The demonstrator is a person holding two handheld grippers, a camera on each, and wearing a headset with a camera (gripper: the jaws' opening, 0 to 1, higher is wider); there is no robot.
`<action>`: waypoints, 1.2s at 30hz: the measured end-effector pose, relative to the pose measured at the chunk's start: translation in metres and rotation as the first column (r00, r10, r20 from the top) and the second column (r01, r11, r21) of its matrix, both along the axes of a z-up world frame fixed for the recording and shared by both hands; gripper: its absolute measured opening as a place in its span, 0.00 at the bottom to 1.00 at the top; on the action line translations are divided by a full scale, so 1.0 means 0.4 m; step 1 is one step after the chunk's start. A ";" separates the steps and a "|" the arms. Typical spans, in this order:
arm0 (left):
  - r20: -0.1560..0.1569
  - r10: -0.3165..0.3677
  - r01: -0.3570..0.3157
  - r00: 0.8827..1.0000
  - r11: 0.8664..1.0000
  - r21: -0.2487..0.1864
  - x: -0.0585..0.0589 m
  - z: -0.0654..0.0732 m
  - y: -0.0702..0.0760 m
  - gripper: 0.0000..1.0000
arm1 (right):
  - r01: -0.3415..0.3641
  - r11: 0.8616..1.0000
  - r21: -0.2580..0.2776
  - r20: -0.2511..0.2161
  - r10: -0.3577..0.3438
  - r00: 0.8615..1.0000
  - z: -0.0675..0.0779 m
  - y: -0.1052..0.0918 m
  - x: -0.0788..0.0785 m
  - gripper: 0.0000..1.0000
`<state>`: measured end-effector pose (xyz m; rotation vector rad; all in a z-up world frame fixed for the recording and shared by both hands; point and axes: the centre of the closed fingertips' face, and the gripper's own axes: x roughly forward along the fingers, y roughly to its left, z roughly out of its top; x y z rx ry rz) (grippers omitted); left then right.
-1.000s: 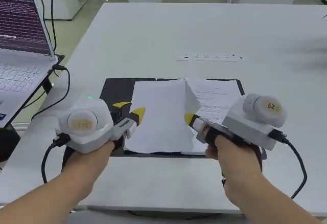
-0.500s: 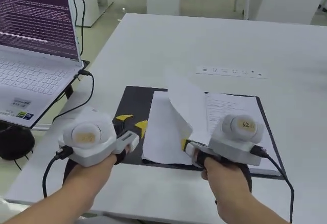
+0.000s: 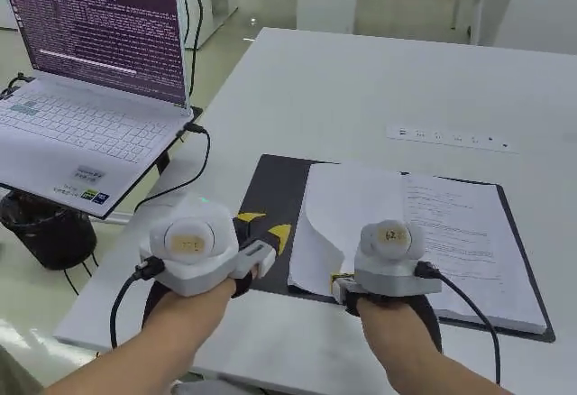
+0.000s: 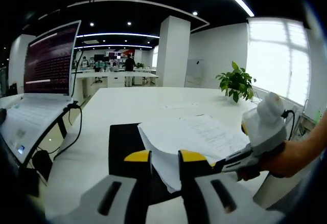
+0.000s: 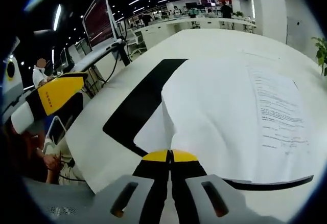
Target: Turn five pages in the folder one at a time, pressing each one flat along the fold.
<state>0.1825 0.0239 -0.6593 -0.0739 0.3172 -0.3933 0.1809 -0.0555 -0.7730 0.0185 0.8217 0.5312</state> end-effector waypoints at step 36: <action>-0.279 -0.069 0.119 0.958 0.979 0.165 0.051 -0.279 -0.149 0.20 | 0.094 0.976 0.197 0.062 -0.108 0.992 0.066 -0.161 -0.006 0.00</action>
